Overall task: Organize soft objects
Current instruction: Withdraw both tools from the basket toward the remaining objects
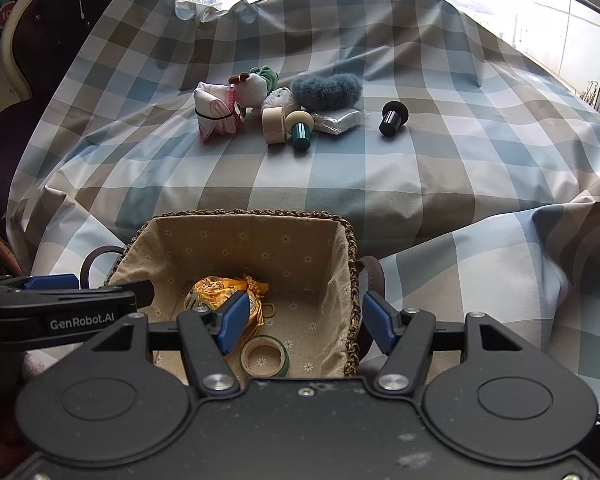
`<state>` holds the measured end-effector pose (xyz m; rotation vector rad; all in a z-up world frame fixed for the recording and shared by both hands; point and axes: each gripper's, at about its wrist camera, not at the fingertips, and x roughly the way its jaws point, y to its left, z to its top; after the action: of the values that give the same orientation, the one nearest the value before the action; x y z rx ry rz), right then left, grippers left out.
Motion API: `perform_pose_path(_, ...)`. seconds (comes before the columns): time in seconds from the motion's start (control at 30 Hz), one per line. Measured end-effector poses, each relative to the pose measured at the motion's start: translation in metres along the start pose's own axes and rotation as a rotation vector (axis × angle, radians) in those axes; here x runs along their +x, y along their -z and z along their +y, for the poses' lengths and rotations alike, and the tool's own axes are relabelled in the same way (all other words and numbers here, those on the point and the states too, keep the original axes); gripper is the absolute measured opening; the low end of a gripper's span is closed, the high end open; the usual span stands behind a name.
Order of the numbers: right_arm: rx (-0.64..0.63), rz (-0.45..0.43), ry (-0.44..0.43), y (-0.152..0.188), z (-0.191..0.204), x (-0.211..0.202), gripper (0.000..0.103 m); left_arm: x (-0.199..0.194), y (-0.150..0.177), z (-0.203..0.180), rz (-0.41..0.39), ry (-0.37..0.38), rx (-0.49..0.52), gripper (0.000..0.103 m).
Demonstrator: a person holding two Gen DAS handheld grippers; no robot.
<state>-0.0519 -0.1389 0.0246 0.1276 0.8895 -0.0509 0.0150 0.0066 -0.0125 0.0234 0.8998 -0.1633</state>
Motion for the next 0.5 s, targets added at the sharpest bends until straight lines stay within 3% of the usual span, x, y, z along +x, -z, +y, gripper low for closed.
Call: perform_pose_path(0.5,0.006,0.036,0.000,0.000,-0.001,0.011,0.063,0.002,0.000,-0.002,0.001,-0.021,0.019,0.084)
